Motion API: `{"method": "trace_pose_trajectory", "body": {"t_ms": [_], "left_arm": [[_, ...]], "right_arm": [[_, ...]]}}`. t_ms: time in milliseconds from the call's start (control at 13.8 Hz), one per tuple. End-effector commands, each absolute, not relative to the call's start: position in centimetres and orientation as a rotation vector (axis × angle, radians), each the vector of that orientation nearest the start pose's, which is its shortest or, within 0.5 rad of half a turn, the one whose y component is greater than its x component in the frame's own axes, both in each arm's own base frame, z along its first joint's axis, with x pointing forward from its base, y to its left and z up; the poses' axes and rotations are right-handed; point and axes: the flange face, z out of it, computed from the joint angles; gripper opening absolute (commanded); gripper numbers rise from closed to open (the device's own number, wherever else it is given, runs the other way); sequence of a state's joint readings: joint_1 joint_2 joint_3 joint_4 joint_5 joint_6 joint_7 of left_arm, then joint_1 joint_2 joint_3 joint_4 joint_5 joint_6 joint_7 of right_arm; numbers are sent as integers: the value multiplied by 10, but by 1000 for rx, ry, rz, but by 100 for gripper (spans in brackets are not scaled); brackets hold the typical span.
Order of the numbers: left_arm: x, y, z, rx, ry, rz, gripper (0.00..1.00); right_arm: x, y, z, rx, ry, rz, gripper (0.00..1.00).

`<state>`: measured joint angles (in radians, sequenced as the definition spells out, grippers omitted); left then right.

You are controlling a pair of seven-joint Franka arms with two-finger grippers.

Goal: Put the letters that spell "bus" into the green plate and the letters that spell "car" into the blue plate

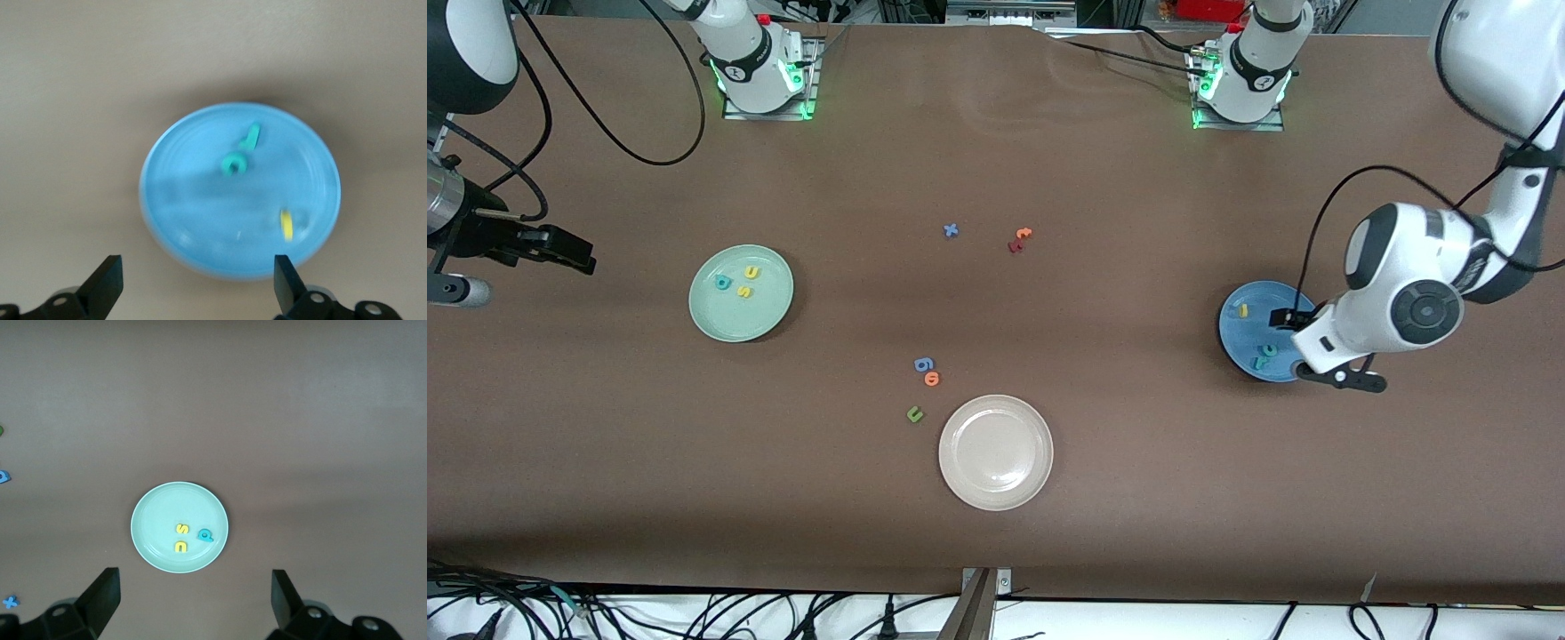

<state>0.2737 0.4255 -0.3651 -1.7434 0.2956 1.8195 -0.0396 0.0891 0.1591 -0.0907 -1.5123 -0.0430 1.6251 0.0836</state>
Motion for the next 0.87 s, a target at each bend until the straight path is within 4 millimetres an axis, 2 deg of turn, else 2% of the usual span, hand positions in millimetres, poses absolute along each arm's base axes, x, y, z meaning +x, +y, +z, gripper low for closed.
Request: {"method": "trace_pose_trajectory", "body": {"t_ms": [0,145,363,580,798], "left_arm": [[626,-17,401,-2967,166,520,100],[628,-11,437,-2987,123,545,100],[626,-9,467,-2982,87,579,100],[624,-1,501,-2958,-135,558,100],[614,5,532,-2947,-164,489,100]], "right_arm": [[602,-2,568,-3200,122,40,100],[603,-2,568,-3200,122,30,100],[603,-2,568,-3200,119,30,100],[605,-1,569,-3193,141,5,100],[605,2,570,-3165,152,-3,100]]}}
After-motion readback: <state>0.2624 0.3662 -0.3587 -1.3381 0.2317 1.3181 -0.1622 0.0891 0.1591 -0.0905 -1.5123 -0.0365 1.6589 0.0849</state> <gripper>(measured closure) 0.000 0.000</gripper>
